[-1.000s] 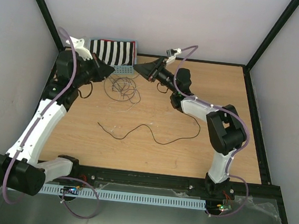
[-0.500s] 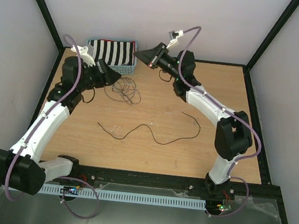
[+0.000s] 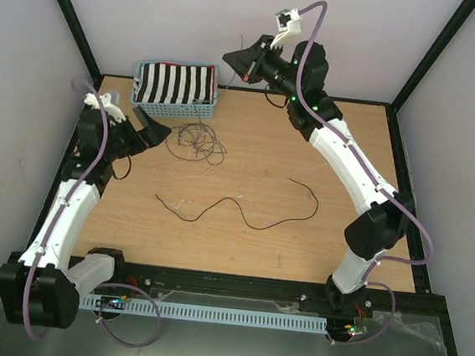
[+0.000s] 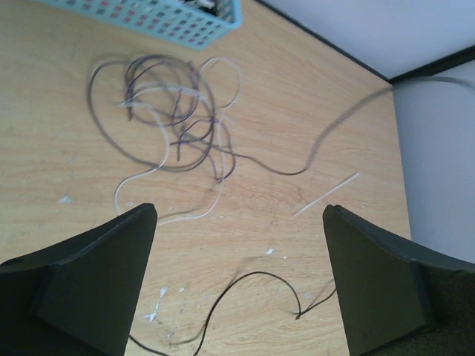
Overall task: Zip-tie the wires
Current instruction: Pick up the cable at the center of the board.
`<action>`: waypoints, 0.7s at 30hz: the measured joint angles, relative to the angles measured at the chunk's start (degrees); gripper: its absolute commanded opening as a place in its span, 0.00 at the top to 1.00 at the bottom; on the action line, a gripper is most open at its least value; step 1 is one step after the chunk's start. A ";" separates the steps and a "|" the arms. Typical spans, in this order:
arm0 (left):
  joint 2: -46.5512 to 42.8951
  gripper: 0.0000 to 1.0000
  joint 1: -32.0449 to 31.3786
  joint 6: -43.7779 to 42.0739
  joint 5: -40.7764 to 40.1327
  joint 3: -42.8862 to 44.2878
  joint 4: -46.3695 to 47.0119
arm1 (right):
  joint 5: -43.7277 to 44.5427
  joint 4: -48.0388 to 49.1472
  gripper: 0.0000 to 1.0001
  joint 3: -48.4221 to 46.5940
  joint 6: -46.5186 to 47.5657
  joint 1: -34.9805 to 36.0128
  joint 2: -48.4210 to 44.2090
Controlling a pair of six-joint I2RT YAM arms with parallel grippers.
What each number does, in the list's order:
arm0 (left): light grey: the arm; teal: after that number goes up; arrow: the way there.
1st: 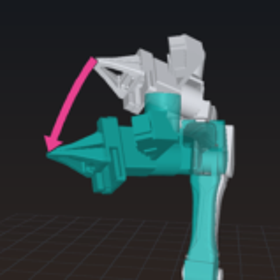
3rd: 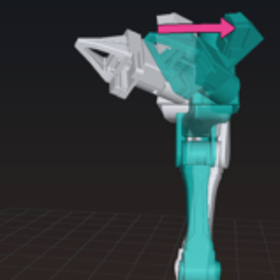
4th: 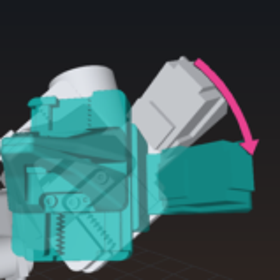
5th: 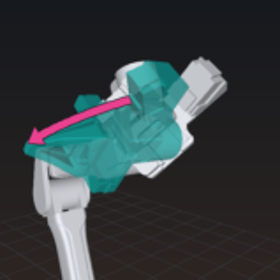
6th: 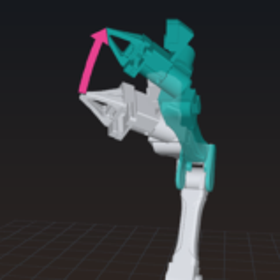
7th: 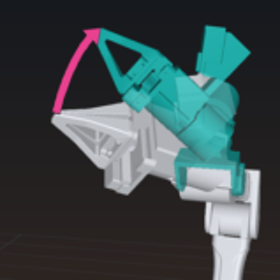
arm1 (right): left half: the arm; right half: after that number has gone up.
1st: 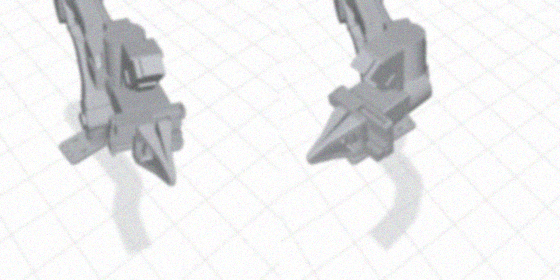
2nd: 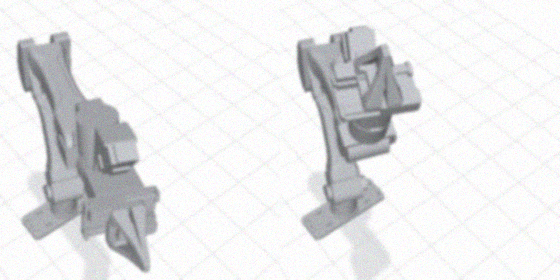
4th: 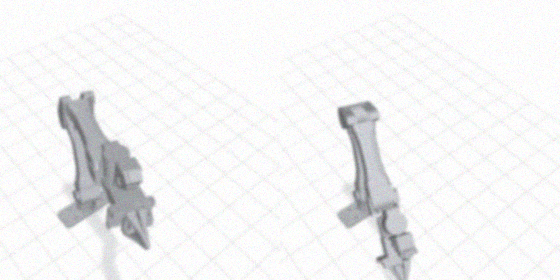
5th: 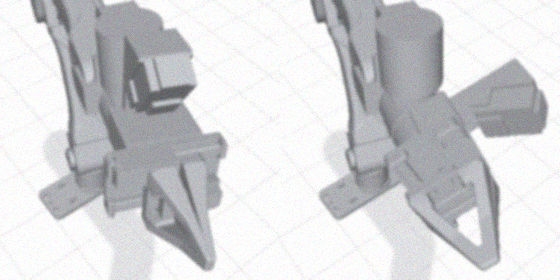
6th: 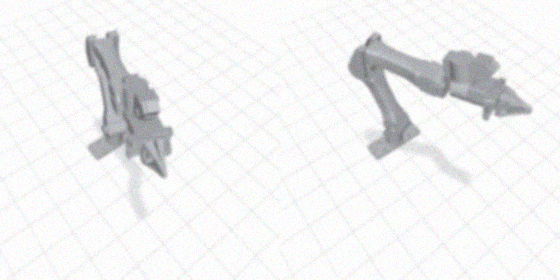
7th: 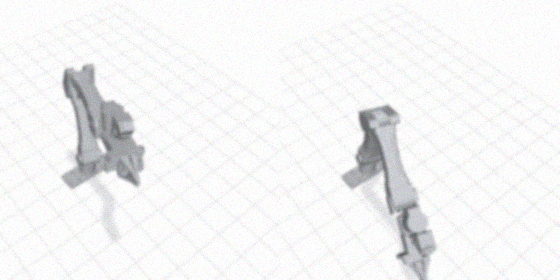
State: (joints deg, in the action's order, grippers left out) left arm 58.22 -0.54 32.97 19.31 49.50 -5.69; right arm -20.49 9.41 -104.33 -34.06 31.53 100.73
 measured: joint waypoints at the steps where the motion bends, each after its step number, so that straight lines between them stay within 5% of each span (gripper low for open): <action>1: -0.07 0.05 0.63 0.59 0.04 -1.05 0.07 | 0.28 -1.18 1.00 -0.96 1.05 0.00 -0.15; 21: 11.30 0.08 -0.98 8.85 3.98 -11.32 5.25 | 5.81 -12.92 1.00 -8.66 15.69 0.00 -8.11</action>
State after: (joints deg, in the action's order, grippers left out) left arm 69.52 -1.52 41.82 23.29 38.17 -0.45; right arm -14.68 -3.51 -112.99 -18.37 31.53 92.62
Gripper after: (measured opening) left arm 0.941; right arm 0.023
